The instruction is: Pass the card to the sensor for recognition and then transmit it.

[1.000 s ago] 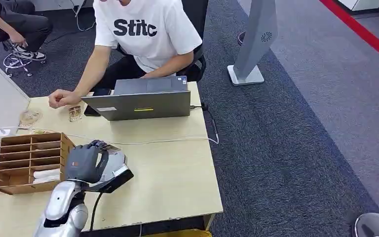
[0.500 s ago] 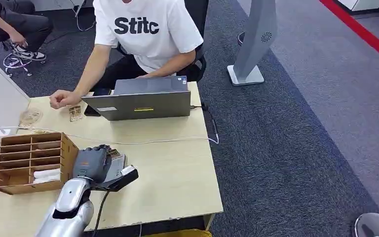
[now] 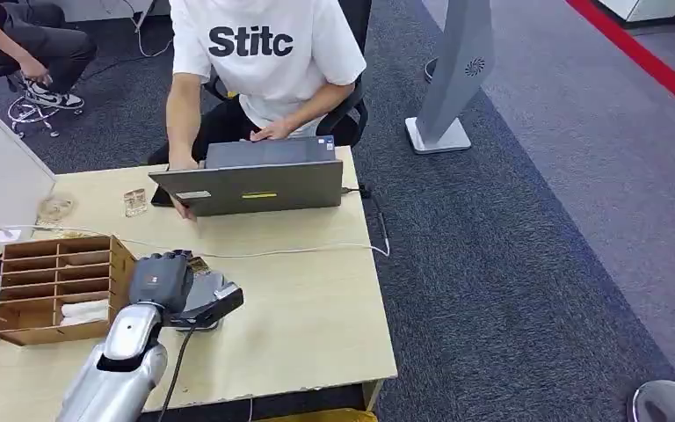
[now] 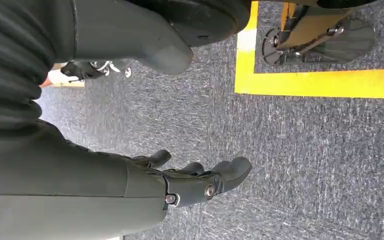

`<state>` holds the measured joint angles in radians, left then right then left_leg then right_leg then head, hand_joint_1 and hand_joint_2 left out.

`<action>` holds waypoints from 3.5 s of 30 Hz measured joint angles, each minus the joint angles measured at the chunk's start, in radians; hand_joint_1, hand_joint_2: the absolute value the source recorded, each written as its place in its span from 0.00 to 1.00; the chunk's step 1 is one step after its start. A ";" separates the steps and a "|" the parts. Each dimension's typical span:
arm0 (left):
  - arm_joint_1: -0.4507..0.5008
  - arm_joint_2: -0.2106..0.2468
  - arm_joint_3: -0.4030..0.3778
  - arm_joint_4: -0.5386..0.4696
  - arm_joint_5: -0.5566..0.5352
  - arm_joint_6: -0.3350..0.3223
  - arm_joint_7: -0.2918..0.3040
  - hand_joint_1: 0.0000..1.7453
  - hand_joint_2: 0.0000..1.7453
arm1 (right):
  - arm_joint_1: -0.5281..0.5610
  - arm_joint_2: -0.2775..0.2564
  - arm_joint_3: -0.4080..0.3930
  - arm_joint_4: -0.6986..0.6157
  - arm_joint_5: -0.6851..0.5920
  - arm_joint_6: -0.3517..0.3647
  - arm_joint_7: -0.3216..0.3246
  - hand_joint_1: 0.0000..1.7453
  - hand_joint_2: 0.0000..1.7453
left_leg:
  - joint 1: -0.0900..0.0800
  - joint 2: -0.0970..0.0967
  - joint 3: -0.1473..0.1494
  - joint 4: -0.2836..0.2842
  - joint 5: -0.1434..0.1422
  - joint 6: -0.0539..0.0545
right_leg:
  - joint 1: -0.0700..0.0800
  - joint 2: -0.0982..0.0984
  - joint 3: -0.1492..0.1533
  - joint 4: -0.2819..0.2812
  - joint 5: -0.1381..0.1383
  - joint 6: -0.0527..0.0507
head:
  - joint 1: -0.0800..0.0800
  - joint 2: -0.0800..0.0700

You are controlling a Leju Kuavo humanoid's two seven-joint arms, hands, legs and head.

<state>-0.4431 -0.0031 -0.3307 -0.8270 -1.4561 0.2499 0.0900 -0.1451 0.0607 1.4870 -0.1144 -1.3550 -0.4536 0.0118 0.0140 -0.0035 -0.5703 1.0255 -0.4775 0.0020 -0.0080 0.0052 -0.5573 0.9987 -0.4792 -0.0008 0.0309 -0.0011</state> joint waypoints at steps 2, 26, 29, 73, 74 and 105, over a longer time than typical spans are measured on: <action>-0.006 0.000 0.000 0.012 -0.002 -0.004 0.000 1.00 1.00 | 0.000 0.000 0.000 0.000 -0.003 0.000 0.001 0.00 1.00 | 0.000 0.000 0.001 0.000 0.000 0.000 | 0.000 0.000 0.001 0.000 0.000 0.000 | 0.000 0.000; -0.045 0.018 0.011 -0.093 0.057 0.018 -0.019 1.00 1.00 | 0.001 0.000 0.030 0.000 -0.001 -0.011 0.011 0.00 1.00 | 0.000 0.000 -0.001 0.000 0.002 0.000 | 0.000 0.000 -0.001 0.001 0.001 0.000 | 0.000 0.000; -0.078 0.029 0.018 -0.103 0.058 0.019 -0.023 1.00 1.00 | 0.000 0.000 0.040 0.000 0.003 -0.011 0.011 0.00 1.00 | 0.000 0.000 -0.001 0.000 0.002 0.000 | 0.000 0.000 -0.001 0.001 0.001 0.000 | 0.000 0.000; -0.093 0.028 0.107 -0.071 0.098 0.111 -0.080 0.00 1.00 | 0.000 0.000 0.069 0.000 0.027 -0.013 0.024 0.00 1.00 | 0.000 0.000 -0.003 0.000 0.001 0.000 | 0.000 0.001 -0.004 0.001 0.001 0.000 | 0.000 0.000; -0.090 0.027 0.107 -0.075 0.098 0.113 -0.082 0.00 1.00 | 0.000 0.000 0.069 0.000 0.027 -0.014 0.024 0.00 1.00 | 0.000 0.000 -0.003 0.000 0.001 0.000 | 0.000 0.001 -0.004 0.001 0.001 0.000 | 0.000 0.000; 0.344 0.219 0.058 -0.802 0.061 0.032 -0.122 0.00 1.00 | 0.008 0.000 0.039 0.000 -0.033 -0.018 0.000 0.00 1.00 | 0.000 0.002 -0.005 -0.001 0.000 -0.001 | 0.000 0.002 -0.007 0.001 -0.001 -0.001 | 0.000 0.000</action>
<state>-0.0989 0.2156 -0.2732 -1.6294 -1.3955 0.2819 -0.0320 -0.1373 0.0607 1.5263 -0.1141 -1.3882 -0.4715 0.0118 0.0144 -0.0011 -0.5750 1.0248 -0.4780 0.0010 -0.0077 0.0076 -0.5641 1.0000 -0.4802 -0.0021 0.0313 -0.0011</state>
